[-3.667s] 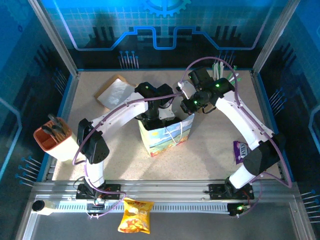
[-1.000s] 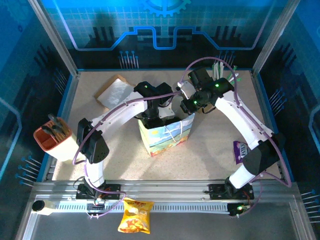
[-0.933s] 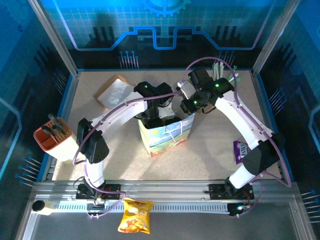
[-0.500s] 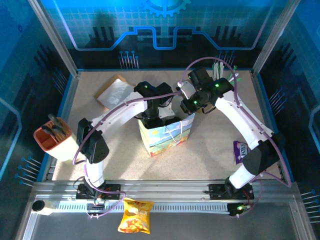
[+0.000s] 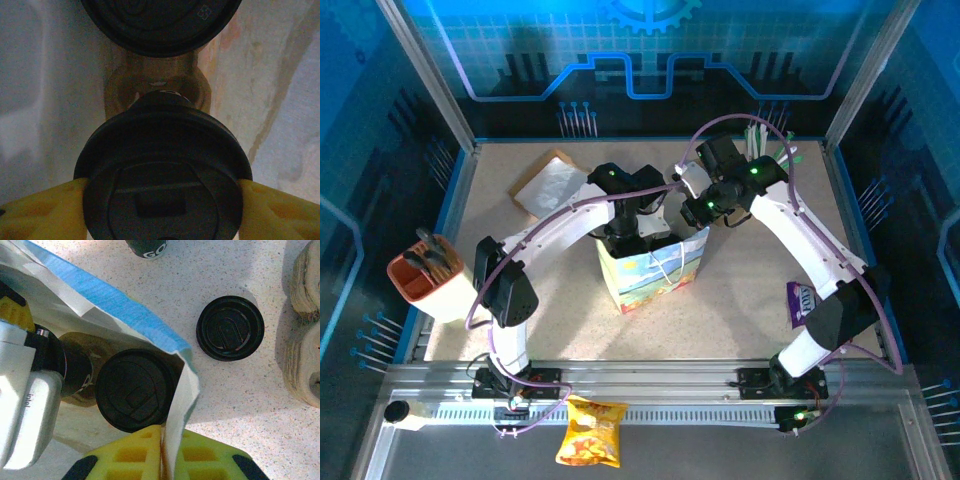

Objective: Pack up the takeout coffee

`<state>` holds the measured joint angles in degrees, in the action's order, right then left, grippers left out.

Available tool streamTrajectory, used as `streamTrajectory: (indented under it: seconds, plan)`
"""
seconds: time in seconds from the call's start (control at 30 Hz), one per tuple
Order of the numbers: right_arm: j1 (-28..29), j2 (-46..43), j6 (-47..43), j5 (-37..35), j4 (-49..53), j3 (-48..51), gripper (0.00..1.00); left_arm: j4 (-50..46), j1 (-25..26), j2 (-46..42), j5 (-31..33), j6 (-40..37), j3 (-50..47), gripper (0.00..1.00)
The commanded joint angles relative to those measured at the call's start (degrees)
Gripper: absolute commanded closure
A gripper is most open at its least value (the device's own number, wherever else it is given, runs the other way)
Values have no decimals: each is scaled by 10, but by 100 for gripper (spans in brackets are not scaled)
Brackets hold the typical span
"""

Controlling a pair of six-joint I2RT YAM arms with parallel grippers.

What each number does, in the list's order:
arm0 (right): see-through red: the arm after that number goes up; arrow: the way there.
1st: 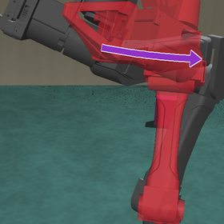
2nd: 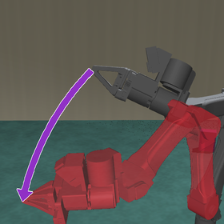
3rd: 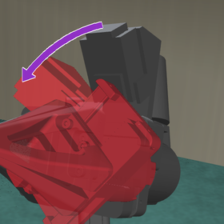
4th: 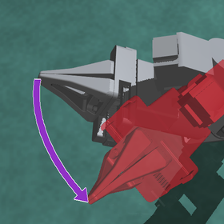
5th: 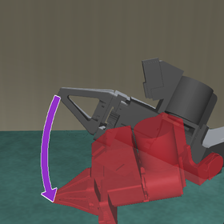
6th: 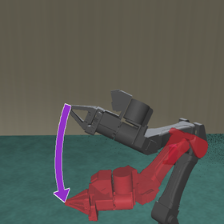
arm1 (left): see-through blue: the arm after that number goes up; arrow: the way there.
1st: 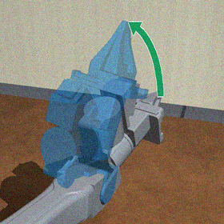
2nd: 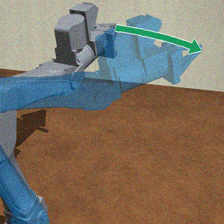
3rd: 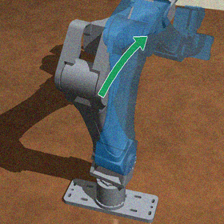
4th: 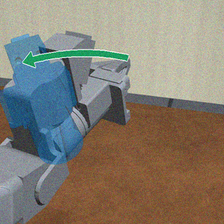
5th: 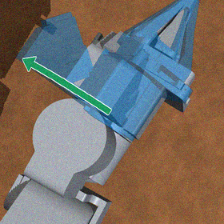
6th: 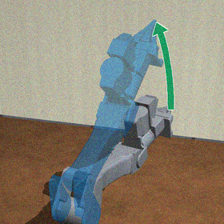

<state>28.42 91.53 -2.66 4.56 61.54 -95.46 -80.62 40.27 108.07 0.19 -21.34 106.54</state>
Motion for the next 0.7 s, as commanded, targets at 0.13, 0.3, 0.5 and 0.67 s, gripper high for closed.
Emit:
streamTrajectory:
  seconds: [0.13,0.3,0.5,0.67]
  plan:
    - [-7,5,-9,4,10,3,88,4,-5,4,-16,-7,-3,52]
    - [-7,5,-9,5,10,2,87,6,-6,6,-17,-8,-4,52]
    - [-7,6,-9,6,11,1,87,5,-7,7,-18,-8,-3,52]
    - [-7,8,-9,6,10,0,87,7,-7,8,-18,-8,-4,52]
